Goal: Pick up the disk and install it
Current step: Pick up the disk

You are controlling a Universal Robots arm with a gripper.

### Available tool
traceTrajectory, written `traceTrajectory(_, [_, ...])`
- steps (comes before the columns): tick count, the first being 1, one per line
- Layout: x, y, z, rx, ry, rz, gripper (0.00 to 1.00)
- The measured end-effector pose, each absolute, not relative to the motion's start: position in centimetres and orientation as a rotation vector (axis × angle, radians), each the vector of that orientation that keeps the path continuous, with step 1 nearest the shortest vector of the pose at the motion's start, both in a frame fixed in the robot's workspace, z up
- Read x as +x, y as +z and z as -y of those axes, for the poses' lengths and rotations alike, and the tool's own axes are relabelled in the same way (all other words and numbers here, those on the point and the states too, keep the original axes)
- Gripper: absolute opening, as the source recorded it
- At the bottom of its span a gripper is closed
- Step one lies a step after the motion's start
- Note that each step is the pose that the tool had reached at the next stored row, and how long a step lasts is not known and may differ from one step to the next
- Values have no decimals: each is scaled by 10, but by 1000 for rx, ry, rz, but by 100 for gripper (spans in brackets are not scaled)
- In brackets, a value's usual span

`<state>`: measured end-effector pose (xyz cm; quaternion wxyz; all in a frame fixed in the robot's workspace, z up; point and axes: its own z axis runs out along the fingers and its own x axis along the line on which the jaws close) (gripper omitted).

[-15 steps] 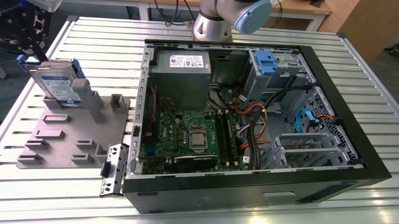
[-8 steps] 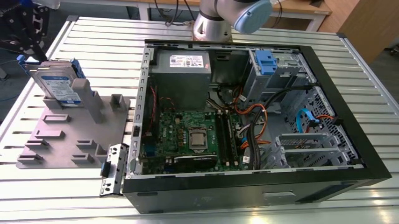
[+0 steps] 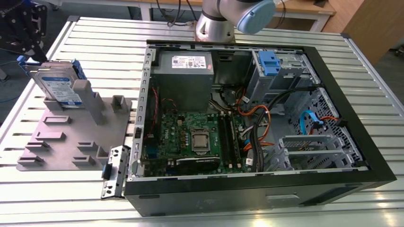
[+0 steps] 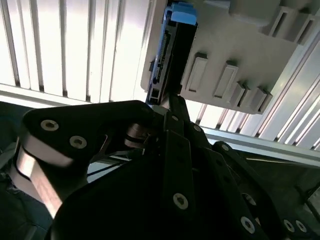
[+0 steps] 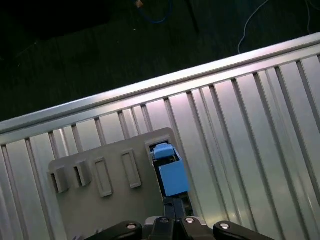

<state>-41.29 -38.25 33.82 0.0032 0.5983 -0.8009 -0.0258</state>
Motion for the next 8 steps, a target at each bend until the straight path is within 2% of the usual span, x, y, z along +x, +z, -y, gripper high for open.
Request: traceTrajectory(8, [-413, 338, 382, 2029, -80, 2384, 11])
